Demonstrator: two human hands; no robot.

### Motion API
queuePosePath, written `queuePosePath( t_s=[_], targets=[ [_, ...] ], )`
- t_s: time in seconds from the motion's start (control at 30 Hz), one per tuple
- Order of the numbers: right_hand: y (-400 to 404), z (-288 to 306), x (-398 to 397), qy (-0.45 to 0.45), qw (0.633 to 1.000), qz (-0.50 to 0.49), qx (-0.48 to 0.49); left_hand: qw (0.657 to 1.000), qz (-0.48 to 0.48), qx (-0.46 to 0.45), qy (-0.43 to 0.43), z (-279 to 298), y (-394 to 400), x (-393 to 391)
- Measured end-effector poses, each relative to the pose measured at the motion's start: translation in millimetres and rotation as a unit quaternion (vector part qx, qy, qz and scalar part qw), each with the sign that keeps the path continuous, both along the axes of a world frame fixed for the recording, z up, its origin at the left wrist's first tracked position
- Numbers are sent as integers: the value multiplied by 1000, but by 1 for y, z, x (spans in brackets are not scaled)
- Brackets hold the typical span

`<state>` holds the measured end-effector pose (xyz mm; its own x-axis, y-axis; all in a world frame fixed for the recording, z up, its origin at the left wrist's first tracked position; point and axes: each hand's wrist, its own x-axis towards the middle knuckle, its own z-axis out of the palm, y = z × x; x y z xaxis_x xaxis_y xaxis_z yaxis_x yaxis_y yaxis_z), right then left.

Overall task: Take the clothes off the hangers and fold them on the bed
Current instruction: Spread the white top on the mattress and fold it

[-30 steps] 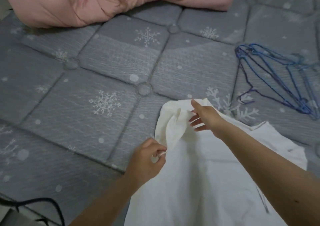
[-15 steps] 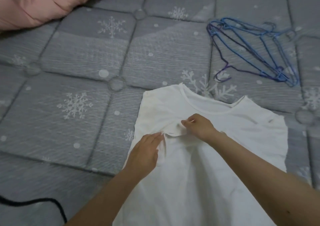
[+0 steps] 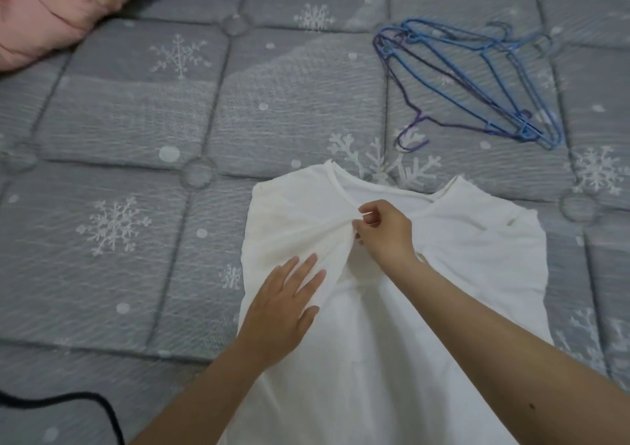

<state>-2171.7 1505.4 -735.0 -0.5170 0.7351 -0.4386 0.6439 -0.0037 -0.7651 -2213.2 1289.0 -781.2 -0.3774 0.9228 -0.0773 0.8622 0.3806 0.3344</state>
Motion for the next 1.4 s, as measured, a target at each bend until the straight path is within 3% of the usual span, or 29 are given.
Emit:
queuePosePath(
  t_s=[0.1,0.27,0.47,0.63,0.8,0.97,1.1,1.2,1.4],
  targets=[
    [11,-4,5,-28,999,22,10,997,-28,-65,20,-5,6,4],
    [32,-10,24,-75,995,57,34,995,-28,-95,32,-4,32,5],
    [65,-2,47,-94,990,76,70,1000,18,14,-12,10,67,-19],
    [109,6,68,-234,921,156,268,989,144,17,-21,27,116,-62],
    [154,-2,82,-352,890,179,228,983,166,-72,-13,30,162,-103],
    [181,-14,91,-346,897,143,234,955,253,-62,-143,18,184,-134],
    [188,-16,91,-360,880,168,261,954,248,-157,-65,17,193,-140],
    [193,-14,92,-350,859,204,313,958,238,-162,-14,22,199,-144],
    [211,6,82,-322,868,172,337,954,267,-107,-89,40,205,-154]
  ],
)
